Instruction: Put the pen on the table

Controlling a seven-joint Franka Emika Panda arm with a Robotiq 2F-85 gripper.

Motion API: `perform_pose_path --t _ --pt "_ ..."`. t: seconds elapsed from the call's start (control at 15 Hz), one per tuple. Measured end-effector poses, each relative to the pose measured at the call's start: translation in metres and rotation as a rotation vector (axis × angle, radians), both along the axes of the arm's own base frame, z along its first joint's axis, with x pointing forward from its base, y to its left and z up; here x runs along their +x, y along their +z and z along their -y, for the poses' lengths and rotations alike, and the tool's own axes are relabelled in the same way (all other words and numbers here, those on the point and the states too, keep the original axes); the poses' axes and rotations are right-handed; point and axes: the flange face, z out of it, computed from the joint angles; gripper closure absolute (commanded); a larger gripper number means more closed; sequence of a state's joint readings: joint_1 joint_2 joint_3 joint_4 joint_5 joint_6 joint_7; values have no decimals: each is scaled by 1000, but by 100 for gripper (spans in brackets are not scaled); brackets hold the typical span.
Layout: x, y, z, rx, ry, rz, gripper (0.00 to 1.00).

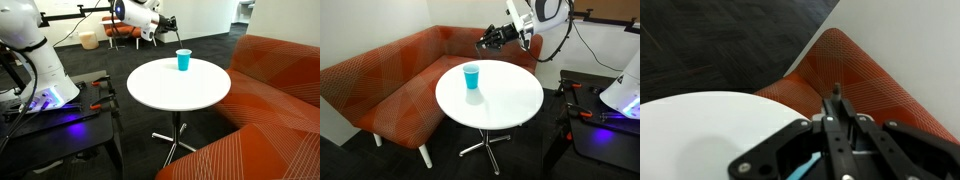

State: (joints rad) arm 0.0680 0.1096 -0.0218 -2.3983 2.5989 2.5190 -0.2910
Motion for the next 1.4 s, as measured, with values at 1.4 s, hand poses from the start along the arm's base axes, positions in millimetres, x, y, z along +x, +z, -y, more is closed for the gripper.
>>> perform_pose_path --t 1.4 --pt "-55 -17 -16 -36 149 -331 97"
